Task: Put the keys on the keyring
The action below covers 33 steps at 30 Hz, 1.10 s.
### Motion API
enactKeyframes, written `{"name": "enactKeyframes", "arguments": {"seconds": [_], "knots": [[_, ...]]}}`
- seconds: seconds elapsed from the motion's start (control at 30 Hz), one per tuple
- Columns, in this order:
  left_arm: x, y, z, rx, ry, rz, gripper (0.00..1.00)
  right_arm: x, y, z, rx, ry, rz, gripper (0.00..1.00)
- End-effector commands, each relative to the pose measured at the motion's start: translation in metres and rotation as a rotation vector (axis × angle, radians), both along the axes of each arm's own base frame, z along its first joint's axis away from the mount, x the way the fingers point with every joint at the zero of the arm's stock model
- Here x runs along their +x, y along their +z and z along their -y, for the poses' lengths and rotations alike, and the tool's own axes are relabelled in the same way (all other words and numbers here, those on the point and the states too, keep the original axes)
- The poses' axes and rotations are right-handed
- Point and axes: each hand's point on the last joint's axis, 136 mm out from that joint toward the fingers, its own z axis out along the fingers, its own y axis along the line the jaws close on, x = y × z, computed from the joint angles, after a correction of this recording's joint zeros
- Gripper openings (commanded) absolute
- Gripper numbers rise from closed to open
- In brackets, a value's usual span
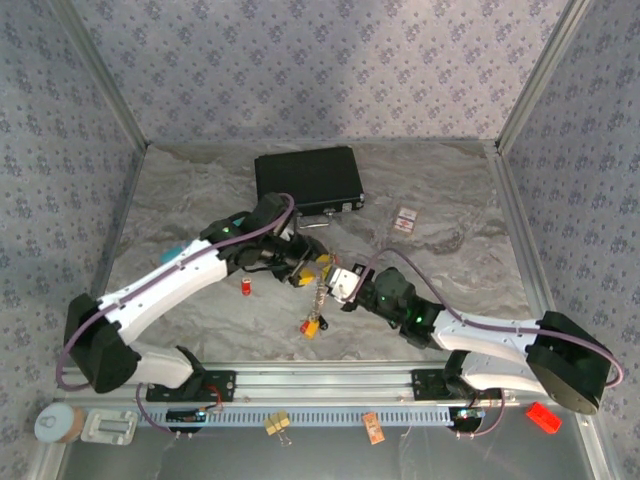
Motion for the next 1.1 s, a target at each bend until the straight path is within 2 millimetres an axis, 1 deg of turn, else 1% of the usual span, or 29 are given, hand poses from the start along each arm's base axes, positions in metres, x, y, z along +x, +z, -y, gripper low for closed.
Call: {"name": "enactKeyframes", "arguments": {"seconds": [0.0, 0.03, 0.07, 0.17, 0.27, 0.37, 0.4, 0.43, 0.53, 0.6, 0.67, 0.73, 0.83, 0.9, 1.07], "knots": [[0.026, 0.026, -0.024, 0.038, 0.041, 0.233, 0.7, -0.001, 0.018, -0.001, 0.062, 0.029, -0.028, 0.0], [0.032, 0.03, -0.03, 0.059, 0.038, 0.298, 0.74, -0.002, 0.018, 0.0, 0.067, 0.037, -0.045, 0.0], [0.037, 0.034, -0.035, 0.084, 0.029, 0.362, 0.75, -0.002, 0.02, 0.0, 0.073, 0.045, -0.058, 0.0], [0.053, 0.047, -0.051, 0.199, -0.032, 0.59, 0.76, -0.003, 0.021, -0.001, 0.08, 0.074, -0.1, 0.0], [0.064, 0.054, -0.061, 0.315, -0.137, 0.826, 0.73, -0.004, 0.022, -0.002, 0.083, 0.108, -0.143, 0.0], [0.066, 0.052, -0.06, 0.381, -0.272, 1.057, 0.67, -0.006, 0.025, -0.004, 0.08, 0.141, -0.177, 0.0], [0.064, 0.05, -0.059, 0.397, -0.329, 1.127, 0.65, -0.006, 0.025, -0.005, 0.08, 0.148, -0.186, 0.0], [0.058, 0.045, -0.055, 0.409, -0.425, 1.212, 0.63, -0.007, 0.027, -0.005, 0.077, 0.161, -0.194, 0.0], [0.03, 0.025, -0.047, 0.419, -0.72, 1.432, 0.6, -0.008, 0.029, -0.006, 0.046, 0.187, -0.209, 0.0], [0.015, 0.016, -0.046, 0.417, -0.847, 1.549, 0.59, -0.009, 0.03, -0.006, 0.02, 0.197, -0.207, 0.0], [0.002, 0.013, -0.043, 0.407, -0.949, 1.667, 0.55, -0.012, 0.03, -0.006, -0.009, 0.218, -0.208, 0.0], [-0.007, 0.009, -0.04, 0.389, -1.022, 1.74, 0.49, -0.015, 0.031, -0.007, -0.039, 0.239, -0.205, 0.0], [-0.016, 0.004, -0.034, 0.355, -1.107, 1.793, 0.43, -0.019, 0.031, -0.008, -0.086, 0.265, -0.19, 0.0], [-0.021, 0.001, -0.028, 0.331, -1.145, 1.814, 0.41, -0.02, 0.032, -0.008, -0.107, 0.275, -0.189, 0.0], [-0.03, -0.009, -0.013, 0.282, -1.221, 1.839, 0.41, -0.022, 0.034, -0.013, -0.138, 0.299, -0.196, 0.0]]}}
